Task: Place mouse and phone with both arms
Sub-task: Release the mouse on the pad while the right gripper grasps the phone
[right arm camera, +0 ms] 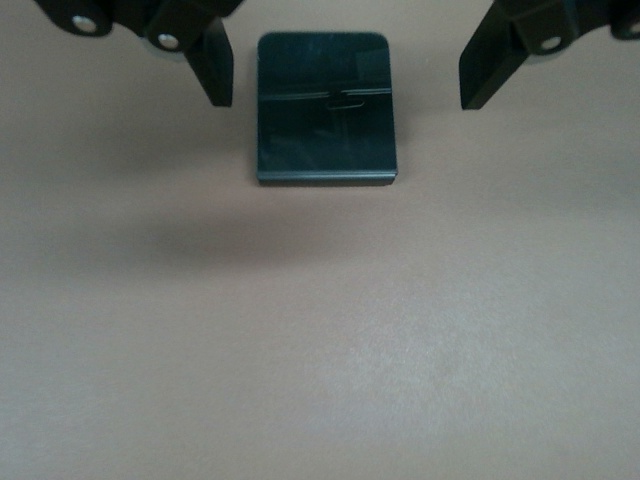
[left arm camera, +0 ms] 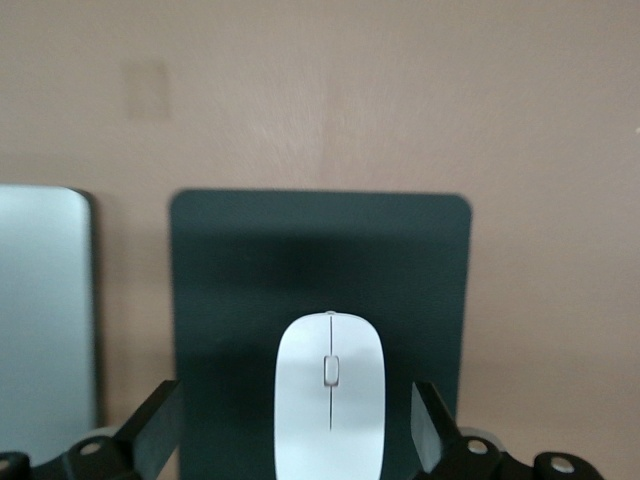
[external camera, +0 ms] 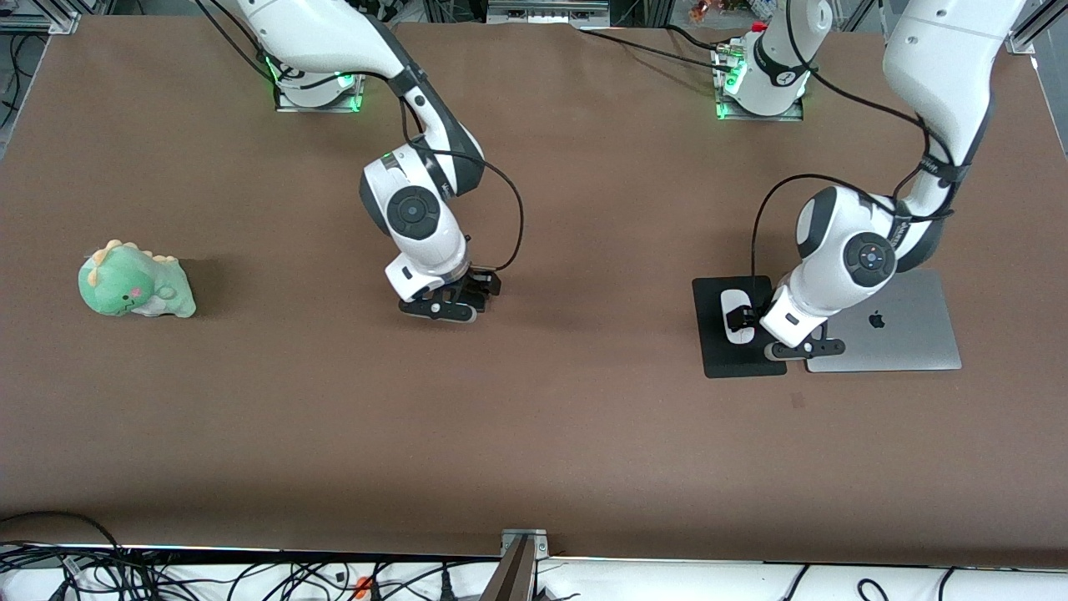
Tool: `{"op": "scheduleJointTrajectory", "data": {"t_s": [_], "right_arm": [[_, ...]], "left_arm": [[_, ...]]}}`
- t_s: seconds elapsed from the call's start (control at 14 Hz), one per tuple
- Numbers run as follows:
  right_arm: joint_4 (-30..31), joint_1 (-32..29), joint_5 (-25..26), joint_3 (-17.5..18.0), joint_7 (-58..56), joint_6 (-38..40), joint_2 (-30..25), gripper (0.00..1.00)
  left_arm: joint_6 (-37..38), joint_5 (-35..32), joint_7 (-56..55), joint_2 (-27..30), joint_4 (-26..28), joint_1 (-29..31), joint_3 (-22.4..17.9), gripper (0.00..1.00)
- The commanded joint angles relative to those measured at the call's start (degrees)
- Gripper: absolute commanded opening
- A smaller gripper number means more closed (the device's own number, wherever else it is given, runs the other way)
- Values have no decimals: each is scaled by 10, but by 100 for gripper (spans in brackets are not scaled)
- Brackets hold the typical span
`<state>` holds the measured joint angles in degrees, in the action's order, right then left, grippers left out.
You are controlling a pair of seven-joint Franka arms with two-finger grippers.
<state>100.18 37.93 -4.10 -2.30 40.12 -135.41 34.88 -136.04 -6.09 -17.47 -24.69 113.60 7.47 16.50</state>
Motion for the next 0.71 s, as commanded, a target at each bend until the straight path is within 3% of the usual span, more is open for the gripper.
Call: {"op": "scheduleJointTrajectory", "data": {"t_s": [0.0,0.36,0.64], "right_arm": [[28,14,22,-6,-6,-37,1,100],[63,17,28,-6,-19,-102,19,100],[64,25,28,-8,-19,-103,24,98]], "left_arm": [[93,-3,9,71,-29,5,6,100],[208,44,91,197,-44,31,5,100],[356,44,110,228,-142,37,-2,100]]}}
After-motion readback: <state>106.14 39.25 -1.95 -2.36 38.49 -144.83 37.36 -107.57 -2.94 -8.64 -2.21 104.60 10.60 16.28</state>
